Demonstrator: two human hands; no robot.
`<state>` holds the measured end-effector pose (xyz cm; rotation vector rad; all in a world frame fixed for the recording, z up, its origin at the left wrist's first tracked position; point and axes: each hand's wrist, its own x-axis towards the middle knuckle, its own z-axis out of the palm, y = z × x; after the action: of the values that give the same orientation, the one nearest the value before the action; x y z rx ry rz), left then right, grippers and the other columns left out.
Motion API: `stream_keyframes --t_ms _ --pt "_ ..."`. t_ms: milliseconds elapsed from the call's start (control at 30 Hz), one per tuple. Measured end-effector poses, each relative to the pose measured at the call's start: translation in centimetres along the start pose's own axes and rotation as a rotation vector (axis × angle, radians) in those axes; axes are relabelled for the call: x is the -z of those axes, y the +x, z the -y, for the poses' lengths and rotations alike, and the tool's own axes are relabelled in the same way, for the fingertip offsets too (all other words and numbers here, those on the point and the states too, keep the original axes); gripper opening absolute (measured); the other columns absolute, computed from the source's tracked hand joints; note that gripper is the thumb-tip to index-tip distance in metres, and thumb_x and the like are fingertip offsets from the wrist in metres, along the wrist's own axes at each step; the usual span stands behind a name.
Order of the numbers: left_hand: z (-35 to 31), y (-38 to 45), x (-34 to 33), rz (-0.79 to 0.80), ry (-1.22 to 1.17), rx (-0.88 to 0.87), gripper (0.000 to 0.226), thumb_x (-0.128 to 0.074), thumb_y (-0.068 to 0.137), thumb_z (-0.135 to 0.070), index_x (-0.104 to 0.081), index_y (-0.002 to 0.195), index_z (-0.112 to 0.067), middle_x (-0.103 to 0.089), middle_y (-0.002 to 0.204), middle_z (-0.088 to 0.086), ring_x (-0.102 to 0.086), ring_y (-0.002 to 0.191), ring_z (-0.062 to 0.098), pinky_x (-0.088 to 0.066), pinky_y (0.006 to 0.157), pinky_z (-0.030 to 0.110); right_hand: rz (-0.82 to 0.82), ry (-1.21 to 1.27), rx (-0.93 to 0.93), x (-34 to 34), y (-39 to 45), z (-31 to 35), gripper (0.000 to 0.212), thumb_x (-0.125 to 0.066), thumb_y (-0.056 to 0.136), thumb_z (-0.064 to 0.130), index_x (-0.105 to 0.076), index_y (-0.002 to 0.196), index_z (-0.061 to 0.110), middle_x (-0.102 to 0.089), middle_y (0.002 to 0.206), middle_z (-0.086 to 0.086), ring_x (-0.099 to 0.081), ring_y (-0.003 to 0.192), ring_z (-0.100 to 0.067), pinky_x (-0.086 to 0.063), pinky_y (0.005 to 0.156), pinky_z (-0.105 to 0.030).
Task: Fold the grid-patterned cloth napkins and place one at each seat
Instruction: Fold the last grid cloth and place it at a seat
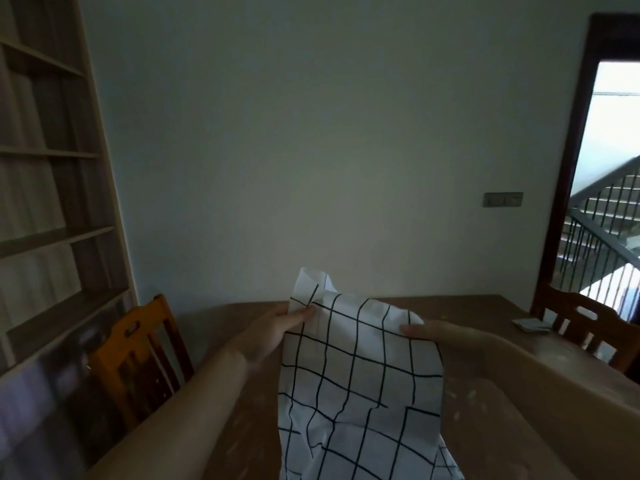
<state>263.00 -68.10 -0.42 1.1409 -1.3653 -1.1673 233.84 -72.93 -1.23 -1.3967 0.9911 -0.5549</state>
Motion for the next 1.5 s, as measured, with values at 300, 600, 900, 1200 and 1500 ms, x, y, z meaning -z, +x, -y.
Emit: stream_keyframes --t_ms 300,600,900,1200,1500 --pt "1.4 1.0 1.6 -0.202 -0.272 -0.045 0.056 -0.042 0.09 -0.003 -0.067 0.04 -0.01 -0.062 0.046 0.007 -0.061 0.039 0.017 -0.045 0.041 0.018 -0.054 0.033 0.191 -6.5 6.2 -0.6 0.019 -0.067 0.084 0.002 -0.066 0.102 0.003 -0.075 0.079 -0.004 -0.072 0.068 -0.015 -0.055 0.059 -0.024" --pt "2.2 1.1 5.1 -0.219 0.006 -0.059 0.026 -0.069 0.082 -0.043 -0.073 0.096 -0.021 -0.077 0.09 -0.01 -0.066 0.101 0.015 -0.05 0.085 0.03 -0.391 -0.135 0.431 -4.1 5.3 2.2 0.023 -0.076 0.076 0.03 -0.071 0.078 0.008 -0.069 0.066 0.001 -0.066 0.061 -0.011 -0.05 0.055 -0.019" --pt "1.8 1.0 5.1 -0.259 -0.113 -0.045 0.013 -0.062 0.093 -0.028 -0.071 0.092 -0.019 -0.075 0.086 -0.001 -0.07 0.086 0.015 -0.051 0.071 0.029 -0.413 -0.196 0.414 -3.5 4.4 2.3 0.031 -0.076 0.081 0.02 -0.054 0.061 0.011 -0.049 0.055 0.0 -0.049 0.055 -0.011 -0.044 0.058 -0.023" --pt "1.4 1.2 5.4 -0.246 -0.173 -0.011 0.015 -0.068 0.089 -0.021 -0.074 0.095 -0.009 -0.076 0.094 0.011 -0.07 0.097 0.03 -0.051 0.096 0.051 -0.474 -0.216 0.471 -4.0 2.7 3.7 0.012 -0.07 0.086 0.017 -0.074 0.077 0.01 -0.073 0.074 -0.006 -0.069 0.072 -0.022 -0.057 0.075 -0.034" --pt "1.5 1.1 5.7 -0.24 -0.214 -0.023 0.014 -0.068 0.088 -0.017 -0.073 0.095 -0.006 -0.075 0.089 0.012 -0.07 0.088 0.03 -0.056 0.081 0.044 -0.528 -0.205 0.448 -5.1 2.3 4.6 0.025 -0.069 0.087 0.024 -0.074 0.084 0.001 -0.072 0.089 -0.021 -0.069 0.078 -0.024 -0.055 0.087 -0.047"
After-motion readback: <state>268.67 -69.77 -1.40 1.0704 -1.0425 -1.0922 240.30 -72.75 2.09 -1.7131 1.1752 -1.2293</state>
